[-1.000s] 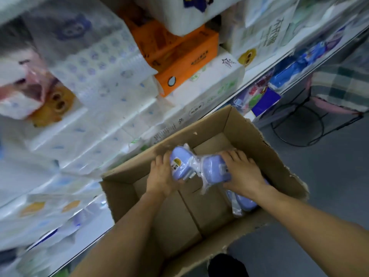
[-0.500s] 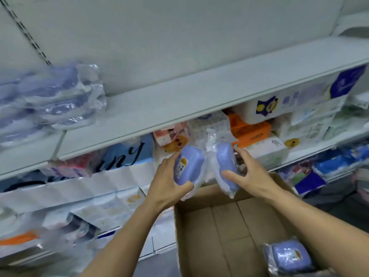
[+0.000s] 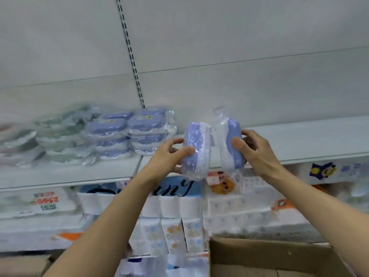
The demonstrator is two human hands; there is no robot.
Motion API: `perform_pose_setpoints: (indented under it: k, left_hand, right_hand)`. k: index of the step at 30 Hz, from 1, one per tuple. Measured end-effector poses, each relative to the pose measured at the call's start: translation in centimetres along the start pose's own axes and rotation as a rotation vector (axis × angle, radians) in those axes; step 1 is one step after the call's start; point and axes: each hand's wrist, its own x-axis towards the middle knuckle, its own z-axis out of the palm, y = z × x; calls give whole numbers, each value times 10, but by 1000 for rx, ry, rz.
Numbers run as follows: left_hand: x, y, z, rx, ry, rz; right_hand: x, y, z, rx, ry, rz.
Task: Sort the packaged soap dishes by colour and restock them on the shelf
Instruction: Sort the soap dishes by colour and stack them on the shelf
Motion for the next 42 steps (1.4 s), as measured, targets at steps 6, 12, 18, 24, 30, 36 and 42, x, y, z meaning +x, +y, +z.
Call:
perform_pose_setpoints:
  k: [6, 12, 18, 24, 30, 36, 42]
  left_hand:
    - [26, 17, -68, -126, 36, -110]
    - [60, 34, -135, -183, 57, -105]
    - [88, 36, -222, 354, 285, 429]
    - [117, 33, -268, 533, 258, 558]
    - [151, 27, -293, 389, 270, 456]
    - [194, 35, -331, 566, 303, 390]
    - [232, 23, -344, 918, 99, 252]
  right_hand:
    - [40, -28, 56, 113, -3, 40]
    - [82, -47, 110, 144, 26, 58]
    - [112, -57, 158, 127, 66, 41]
    - [126, -65, 192, 109, 60, 24]
    - [145, -67, 203, 81, 85, 16]
    - [161, -71, 205, 31, 96, 1]
    - [187, -80, 208, 146, 291, -7]
